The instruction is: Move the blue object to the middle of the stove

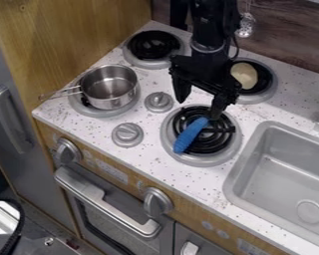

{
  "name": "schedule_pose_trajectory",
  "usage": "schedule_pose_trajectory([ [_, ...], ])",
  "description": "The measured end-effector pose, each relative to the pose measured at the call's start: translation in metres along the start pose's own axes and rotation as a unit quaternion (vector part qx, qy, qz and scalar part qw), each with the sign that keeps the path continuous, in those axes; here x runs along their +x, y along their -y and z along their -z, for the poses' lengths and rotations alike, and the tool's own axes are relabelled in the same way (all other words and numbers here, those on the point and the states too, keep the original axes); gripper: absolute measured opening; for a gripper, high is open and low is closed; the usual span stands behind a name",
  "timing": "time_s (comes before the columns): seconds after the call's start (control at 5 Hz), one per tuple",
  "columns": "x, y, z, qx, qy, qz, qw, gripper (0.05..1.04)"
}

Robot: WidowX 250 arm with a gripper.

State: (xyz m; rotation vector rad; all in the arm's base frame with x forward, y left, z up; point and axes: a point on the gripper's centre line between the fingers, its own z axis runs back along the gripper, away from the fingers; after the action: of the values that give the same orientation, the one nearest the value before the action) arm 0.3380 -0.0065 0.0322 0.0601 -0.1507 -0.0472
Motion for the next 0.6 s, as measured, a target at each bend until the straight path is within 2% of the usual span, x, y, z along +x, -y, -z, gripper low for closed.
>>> schedule_pose_trajectory([
  [0.2, -0.006, 0.001, 0.01, 0.0, -0.018, 0.002, 0.9998, 0.997],
  [0.6, -0.005, 0.007, 0.035, 0.009, -0.014, -0.017, 0.9997, 0.997],
])
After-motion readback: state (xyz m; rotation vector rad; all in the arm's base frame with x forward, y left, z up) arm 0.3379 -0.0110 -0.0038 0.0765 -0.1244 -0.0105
